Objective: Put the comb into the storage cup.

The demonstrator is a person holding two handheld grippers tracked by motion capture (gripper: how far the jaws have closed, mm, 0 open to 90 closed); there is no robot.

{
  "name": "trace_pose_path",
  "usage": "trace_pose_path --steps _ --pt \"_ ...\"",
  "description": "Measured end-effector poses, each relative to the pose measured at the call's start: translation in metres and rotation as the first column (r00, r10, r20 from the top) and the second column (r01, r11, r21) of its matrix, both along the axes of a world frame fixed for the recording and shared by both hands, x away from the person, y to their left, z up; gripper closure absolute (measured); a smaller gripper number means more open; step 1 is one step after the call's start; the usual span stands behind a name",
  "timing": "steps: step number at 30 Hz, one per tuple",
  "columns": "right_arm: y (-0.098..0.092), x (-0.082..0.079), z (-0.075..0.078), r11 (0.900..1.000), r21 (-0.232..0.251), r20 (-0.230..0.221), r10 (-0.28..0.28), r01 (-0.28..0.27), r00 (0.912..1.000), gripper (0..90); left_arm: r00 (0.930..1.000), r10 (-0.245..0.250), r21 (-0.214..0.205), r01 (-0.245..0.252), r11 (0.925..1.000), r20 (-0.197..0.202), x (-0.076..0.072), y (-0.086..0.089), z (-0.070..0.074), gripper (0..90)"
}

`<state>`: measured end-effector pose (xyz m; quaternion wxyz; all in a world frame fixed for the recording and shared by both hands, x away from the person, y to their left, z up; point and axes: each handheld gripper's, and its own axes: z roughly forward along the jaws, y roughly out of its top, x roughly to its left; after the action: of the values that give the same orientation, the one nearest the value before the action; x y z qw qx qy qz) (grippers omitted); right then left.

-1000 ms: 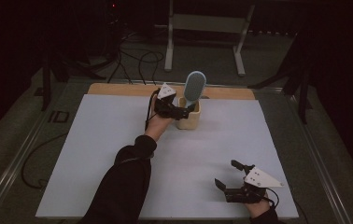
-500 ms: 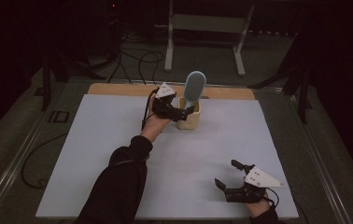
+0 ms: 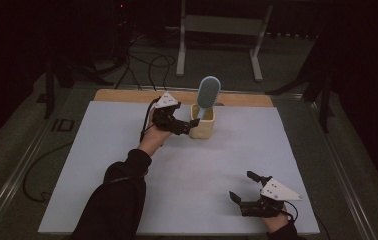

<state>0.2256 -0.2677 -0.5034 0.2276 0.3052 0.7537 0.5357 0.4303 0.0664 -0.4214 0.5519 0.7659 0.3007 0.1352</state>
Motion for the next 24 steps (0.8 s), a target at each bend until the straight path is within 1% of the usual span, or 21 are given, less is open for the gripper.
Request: trace_pose_path --steps 2,3,4,6,7,8,9,13,18,22,24 --pt "0.001 0.000 0.000 1.0000 -0.005 0.002 0.000 0.000 1.0000 8.5 1.0000 0.007 0.002 -0.007 1.0000 -0.001 -0.003 0.008 0.001 0.0" --pt "0.001 0.001 0.000 1.0000 -0.005 0.003 0.000 0.000 1.0000 8.5 1.0000 0.007 0.002 -0.007 1.0000 -0.001 -0.003 0.008 0.001 0.0" --pt "0.001 0.001 0.000 1.0000 -0.004 0.002 0.000 0.000 1.0000 8.5 1.0000 0.009 0.001 -0.009 1.0000 0.001 -0.005 0.013 0.002 0.0" --pt "0.001 0.001 0.000 1.0000 -0.003 0.002 0.000 0.000 1.0000 8.5 0.9999 0.011 -0.002 -0.011 0.9999 -0.002 -0.006 0.016 0.002 0.0" --pt "0.001 0.001 0.000 1.0000 -0.002 0.001 0.002 -0.002 1.0000 8.5 0.9999 0.015 -0.001 -0.015 0.9999 -0.001 -0.009 0.021 0.003 0.0" --pt "0.001 0.001 0.000 1.0000 -0.002 -0.001 0.002 -0.002 1.0000 8.5 0.9998 0.020 0.010 -0.020 0.9998 0.003 -0.010 0.023 0.003 0.0" --pt "0.001 0.002 0.000 1.0000 -0.003 -0.003 0.002 -0.002 1.0000 8.5 0.9998 0.020 0.010 -0.020 0.9998 0.003 -0.010 0.023 0.003 0.0" --pt "0.002 0.002 0.000 1.0000 0.000 -0.006 0.002 -0.002 1.0000 8.5 0.9998 0.021 0.023 -0.021 0.9995 -0.001 -0.015 0.033 0.003 0.0" --pt "0.002 0.002 -0.001 1.0000 -0.004 -0.003 0.004 -0.004 1.0000 8.5 0.9997 0.024 0.015 -0.024 0.9996 0.001 -0.020 0.040 0.003 0.0" --pt "0.003 0.003 -0.001 1.0000 -0.005 -0.004 0.005 -0.005 1.0000 8.5 0.9999 0.014 0.017 -0.014 0.9998 0.005 -0.026 0.048 0.004 0.0" --pt "0.003 0.003 -0.001 1.0000 -0.003 -0.007 0.005 -0.005 1.0000 8.5 0.9999 0.012 0.016 -0.012 0.9998 0.000 -0.027 0.050 0.003 0.0"
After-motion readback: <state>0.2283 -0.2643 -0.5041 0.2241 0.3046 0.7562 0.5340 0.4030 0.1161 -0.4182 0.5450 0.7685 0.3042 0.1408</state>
